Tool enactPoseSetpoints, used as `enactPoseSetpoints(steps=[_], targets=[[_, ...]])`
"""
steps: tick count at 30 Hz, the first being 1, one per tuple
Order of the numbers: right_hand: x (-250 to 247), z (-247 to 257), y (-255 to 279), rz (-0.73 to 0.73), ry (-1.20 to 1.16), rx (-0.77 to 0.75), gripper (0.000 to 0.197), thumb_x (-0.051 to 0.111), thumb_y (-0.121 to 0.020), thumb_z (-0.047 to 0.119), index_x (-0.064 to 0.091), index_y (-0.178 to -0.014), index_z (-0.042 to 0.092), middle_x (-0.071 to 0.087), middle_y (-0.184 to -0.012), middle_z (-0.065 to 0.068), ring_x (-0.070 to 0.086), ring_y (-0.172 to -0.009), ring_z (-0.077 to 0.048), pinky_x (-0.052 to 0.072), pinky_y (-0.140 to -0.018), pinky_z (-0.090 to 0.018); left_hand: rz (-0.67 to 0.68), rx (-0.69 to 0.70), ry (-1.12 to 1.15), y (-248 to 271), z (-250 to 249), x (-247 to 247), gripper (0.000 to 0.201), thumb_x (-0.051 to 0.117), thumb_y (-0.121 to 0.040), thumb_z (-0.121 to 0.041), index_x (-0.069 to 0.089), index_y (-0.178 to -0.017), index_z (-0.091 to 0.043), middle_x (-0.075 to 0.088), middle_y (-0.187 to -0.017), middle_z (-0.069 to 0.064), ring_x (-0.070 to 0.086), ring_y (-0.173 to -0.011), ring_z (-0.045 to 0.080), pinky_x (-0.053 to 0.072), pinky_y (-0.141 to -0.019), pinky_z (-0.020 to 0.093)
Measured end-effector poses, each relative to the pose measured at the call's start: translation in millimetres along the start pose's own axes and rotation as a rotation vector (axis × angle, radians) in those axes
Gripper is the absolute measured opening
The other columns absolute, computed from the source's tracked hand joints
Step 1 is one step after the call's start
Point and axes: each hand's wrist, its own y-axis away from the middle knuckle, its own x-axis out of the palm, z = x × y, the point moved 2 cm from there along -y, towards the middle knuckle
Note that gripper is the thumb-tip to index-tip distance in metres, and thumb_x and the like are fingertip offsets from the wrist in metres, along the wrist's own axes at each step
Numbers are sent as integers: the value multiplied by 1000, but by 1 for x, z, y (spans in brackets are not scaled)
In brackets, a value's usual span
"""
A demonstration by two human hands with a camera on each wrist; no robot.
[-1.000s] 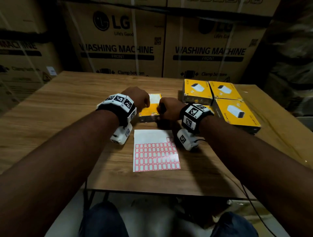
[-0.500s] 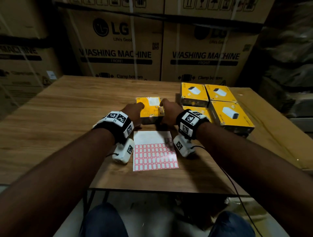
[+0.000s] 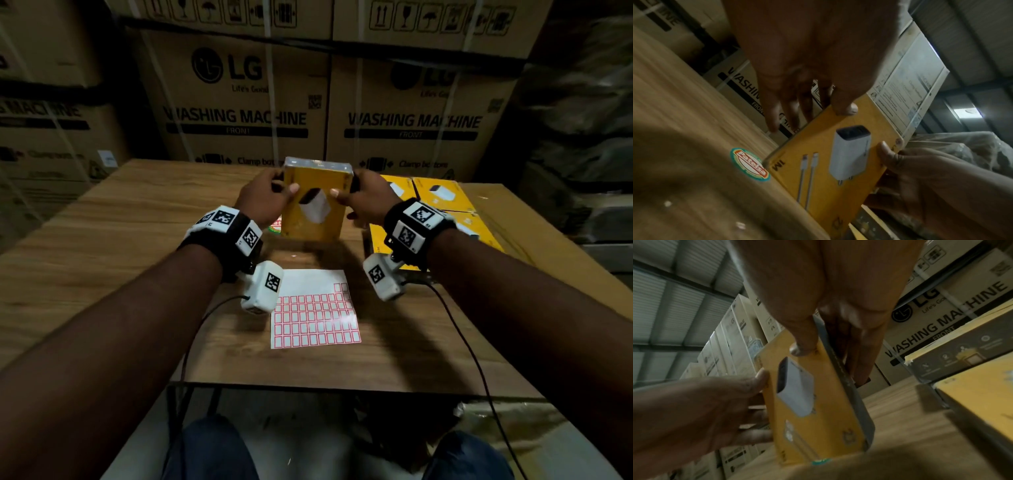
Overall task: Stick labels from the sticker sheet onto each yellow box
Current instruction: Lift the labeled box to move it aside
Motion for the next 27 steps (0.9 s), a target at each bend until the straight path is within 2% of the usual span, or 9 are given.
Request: enactPoseSetpoints(steps=[3, 5, 9, 13, 15, 17, 19, 23, 27], targets=[[-7, 0, 4, -2, -54, 56, 21, 58, -96, 32, 62, -89, 12, 68, -89, -12, 67, -75, -27, 58, -59, -37, 86, -40, 60, 1, -6, 11, 36, 56, -85, -45, 60, -116, -28, 67, -118, 5, 66, -100, 27, 57, -84, 49], [-13, -4, 6, -56, 8, 104, 32, 54, -98, 33, 55, -74, 12, 62, -73, -10, 63, -65, -24, 52, -54, -31, 224, 14, -6, 4, -13, 21, 33, 56, -84, -38, 63, -116, -29, 69, -117, 8, 66, -104, 26, 53, -91, 46], [-24, -21, 7, -132, 337, 213, 44, 51, -97, 41, 49, -70, 7, 51, -70, -12, 55, -80, -32, 35, -59, -29, 451, 9, -7, 15, -25, 39, 29, 57, -96, -10, 59, -124, -8, 68, -113, 12, 64, -98, 24, 50, -91, 36], [-33, -32, 13, -130, 381, 242, 45, 57, -94, 41, 59, -115, 1, 62, -122, -15, 58, -109, -33, 43, -78, -30, 421, -26, -75, 16, -32, 55, 16, 56, -97, -23, 67, -94, -12, 67, -84, 8, 62, -77, 21, 51, -84, 37], [-38, -37, 18, -129, 382, 252, 26, 60, -92, 40, 58, -99, 15, 62, -99, -10, 55, -101, -31, 43, -69, -25, 438, -63, -121, 16, -32, 62, 27, 56, -97, -28, 59, -74, -14, 60, -71, 5, 59, -69, 21, 50, -78, 35], [-44, -41, 24, -113, 372, 296, 36, 62, -91, 39, 36, -69, 26, 41, -68, 1, 47, -80, -24, 29, -49, -21, 479, -85, -145, 16, -32, 71, 30, 56, -97, -32, 59, -73, -14, 62, -76, 7, 63, -74, 25, 53, -79, 36], [-48, -42, 30, -102, 383, 345, 40, 62, -91, 38, 36, -67, 20, 40, -66, 0, 47, -72, -24, 26, -46, -25, 497, -88, -167, 18, -34, 79, 33, 55, -97, -33, 60, -70, -15, 63, -72, 5, 61, -67, 20, 48, -70, 29], [-51, -39, 35, -41, 461, 368, 30, 57, -95, 32, 57, -103, 3, 58, -98, -13, 57, -99, -32, 38, -62, -27, 488, -13, -325, 21, -47, 91, 39, 52, -98, -32, 48, -63, -19, 52, -60, -3, 48, -54, 14, 33, -53, 25], [-59, -38, 40, -48, 508, 397, 37, 56, -96, 28, 56, -117, -2, 59, -121, -20, 57, -113, -34, 41, -74, -32, 508, 11, -345, 20, -49, 105, 35, 51, -99, -32, 46, -66, -21, 50, -69, -1, 48, -71, 19, 33, -67, 25]])
